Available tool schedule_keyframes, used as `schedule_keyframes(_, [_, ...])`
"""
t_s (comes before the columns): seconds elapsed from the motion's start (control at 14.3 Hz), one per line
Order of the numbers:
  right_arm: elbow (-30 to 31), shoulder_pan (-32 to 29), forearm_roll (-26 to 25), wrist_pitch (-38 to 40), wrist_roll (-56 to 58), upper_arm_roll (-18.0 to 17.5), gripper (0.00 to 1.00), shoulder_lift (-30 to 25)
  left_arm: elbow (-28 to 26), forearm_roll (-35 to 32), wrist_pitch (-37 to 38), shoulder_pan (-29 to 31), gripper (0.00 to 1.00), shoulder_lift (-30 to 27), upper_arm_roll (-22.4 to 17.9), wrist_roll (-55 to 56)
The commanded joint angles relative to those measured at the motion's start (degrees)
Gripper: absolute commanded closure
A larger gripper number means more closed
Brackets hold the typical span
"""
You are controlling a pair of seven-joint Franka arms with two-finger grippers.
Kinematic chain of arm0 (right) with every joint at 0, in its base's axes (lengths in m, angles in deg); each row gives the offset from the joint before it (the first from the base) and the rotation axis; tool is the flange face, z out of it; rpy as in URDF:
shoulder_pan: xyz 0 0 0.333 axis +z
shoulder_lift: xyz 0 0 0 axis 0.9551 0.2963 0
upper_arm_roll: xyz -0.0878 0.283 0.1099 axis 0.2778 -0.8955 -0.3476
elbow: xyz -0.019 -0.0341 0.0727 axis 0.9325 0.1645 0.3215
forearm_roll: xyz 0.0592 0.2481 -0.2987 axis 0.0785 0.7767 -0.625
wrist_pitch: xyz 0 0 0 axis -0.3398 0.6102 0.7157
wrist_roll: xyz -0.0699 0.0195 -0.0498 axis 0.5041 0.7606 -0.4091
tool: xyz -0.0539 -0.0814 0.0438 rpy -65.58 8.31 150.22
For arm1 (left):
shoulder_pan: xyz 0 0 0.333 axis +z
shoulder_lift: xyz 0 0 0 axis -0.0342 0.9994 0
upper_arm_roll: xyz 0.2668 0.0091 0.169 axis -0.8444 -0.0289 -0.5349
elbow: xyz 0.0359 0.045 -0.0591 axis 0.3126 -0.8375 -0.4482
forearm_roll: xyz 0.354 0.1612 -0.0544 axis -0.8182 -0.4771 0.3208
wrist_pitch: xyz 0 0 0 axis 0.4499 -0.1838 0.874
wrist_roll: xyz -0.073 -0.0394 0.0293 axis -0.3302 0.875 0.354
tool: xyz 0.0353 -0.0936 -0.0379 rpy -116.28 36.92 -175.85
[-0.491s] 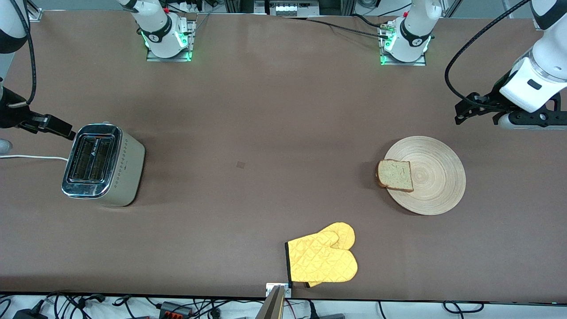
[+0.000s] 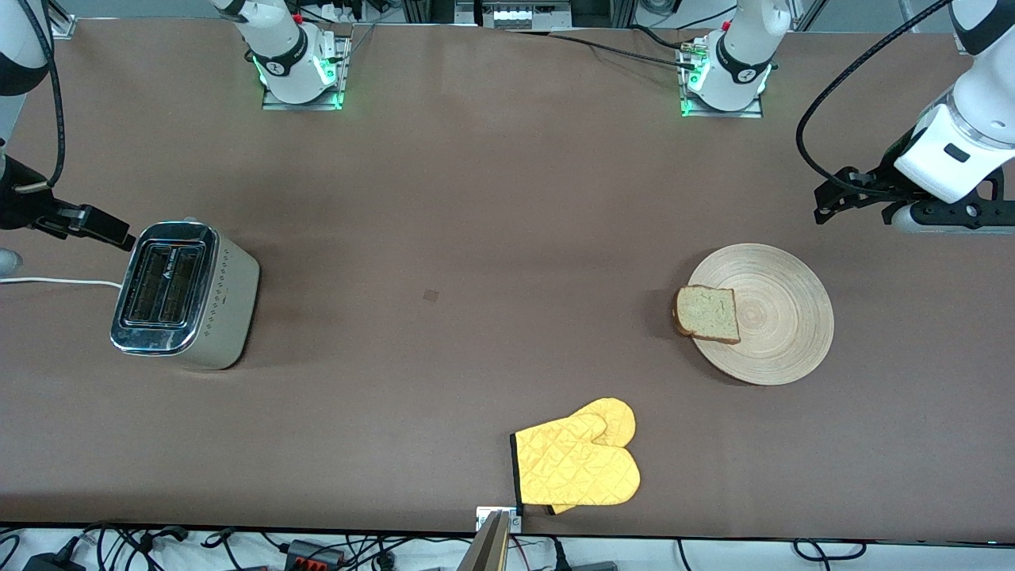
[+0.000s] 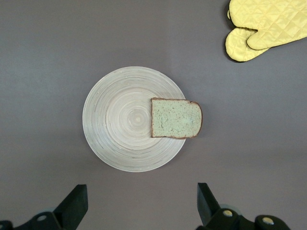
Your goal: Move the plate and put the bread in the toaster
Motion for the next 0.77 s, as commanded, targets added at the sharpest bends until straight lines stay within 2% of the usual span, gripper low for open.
schedule_keyframes(0.0, [-1.1,0.0,0.7,0.8,0.0,-0.3,0.00,0.2,1.7,0.1,1.3,-0.1,0.00,0.7,-0.2,-1.1])
schedule_keyframes(0.49, [-1.2,0.7,0.8,0.8,0.0,-0.3,0.00,0.2,1.7,0.2,2.1,0.2,0.00,1.0,-0.8,-1.1])
schedule_keyframes(0.7, [-1.2,0.7,0.8,0.9,0.0,-0.3,0.00,0.2,1.9,1.1,9.0,0.4,0.00,1.9,-0.7,-1.3])
